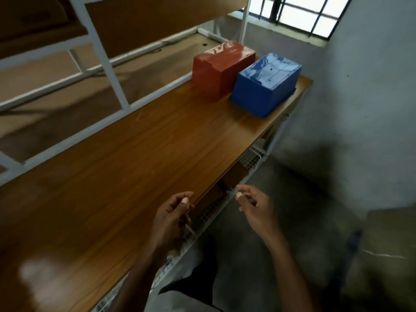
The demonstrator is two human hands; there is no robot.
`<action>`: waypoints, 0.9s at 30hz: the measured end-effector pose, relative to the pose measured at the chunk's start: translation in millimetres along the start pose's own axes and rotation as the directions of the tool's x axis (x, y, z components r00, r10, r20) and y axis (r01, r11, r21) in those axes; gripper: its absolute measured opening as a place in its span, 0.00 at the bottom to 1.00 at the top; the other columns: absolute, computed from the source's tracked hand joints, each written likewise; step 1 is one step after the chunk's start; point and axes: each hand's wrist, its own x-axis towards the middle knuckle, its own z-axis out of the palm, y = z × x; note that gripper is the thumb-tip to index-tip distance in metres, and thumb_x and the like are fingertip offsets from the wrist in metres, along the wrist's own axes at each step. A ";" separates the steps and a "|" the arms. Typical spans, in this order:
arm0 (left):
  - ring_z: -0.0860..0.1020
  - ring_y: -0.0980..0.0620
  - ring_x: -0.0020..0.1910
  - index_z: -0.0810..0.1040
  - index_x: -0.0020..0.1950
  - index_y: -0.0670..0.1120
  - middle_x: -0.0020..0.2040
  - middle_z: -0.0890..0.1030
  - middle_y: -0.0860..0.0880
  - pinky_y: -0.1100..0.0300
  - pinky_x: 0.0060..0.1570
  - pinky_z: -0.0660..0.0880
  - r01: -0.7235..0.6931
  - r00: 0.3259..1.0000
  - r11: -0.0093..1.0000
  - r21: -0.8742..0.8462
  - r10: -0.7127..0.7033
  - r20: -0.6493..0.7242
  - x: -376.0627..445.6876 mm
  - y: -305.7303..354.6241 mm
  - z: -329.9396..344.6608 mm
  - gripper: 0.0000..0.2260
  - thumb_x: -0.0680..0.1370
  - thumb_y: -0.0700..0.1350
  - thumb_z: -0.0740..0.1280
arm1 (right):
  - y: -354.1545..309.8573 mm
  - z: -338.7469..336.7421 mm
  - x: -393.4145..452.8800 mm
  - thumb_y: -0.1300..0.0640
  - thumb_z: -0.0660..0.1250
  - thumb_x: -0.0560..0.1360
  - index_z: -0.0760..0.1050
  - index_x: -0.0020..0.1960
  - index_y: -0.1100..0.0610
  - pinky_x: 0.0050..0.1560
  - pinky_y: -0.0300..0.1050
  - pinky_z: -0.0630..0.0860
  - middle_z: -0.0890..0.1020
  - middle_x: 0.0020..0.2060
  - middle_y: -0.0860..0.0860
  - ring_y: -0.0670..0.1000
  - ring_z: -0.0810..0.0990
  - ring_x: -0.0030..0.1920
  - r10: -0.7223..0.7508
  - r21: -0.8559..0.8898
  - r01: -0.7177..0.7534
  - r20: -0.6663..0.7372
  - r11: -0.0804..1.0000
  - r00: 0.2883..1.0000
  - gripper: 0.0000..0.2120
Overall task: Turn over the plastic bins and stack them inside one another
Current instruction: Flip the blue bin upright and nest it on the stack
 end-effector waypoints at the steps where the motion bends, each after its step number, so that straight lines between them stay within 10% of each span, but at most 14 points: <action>1: 0.79 0.49 0.42 0.81 0.64 0.52 0.54 0.83 0.43 0.61 0.36 0.76 -0.001 1.000 1.000 -0.002 0.001 0.007 19.7 1.6 11.5 0.13 0.86 0.44 0.60 | -1.1 -10.6 19.7 0.49 0.67 0.83 0.78 0.67 0.42 0.47 0.41 0.78 0.83 0.56 0.43 0.49 0.85 0.54 -0.003 -0.020 0.003 -0.003 1.000 1.000 0.13; 17: 0.80 0.52 0.41 0.84 0.60 0.53 0.49 0.84 0.50 0.59 0.40 0.75 -0.207 0.977 0.975 0.074 0.203 0.059 351.3 143.6 193.7 0.10 0.85 0.46 0.63 | -44.1 -165.7 321.9 0.52 0.66 0.84 0.74 0.74 0.45 0.47 0.43 0.78 0.82 0.60 0.46 0.48 0.85 0.49 0.094 0.062 -0.088 -0.104 0.994 0.990 0.18; 27: 0.79 0.56 0.49 0.84 0.55 0.53 0.55 0.83 0.53 0.61 0.50 0.74 -0.348 0.926 0.883 0.314 0.377 -0.032 493.6 213.6 278.1 0.08 0.84 0.43 0.65 | -18.0 -212.7 507.4 0.54 0.67 0.82 0.75 0.73 0.51 0.63 0.56 0.80 0.83 0.64 0.53 0.54 0.82 0.62 0.171 0.033 -0.169 -0.055 0.985 0.984 0.20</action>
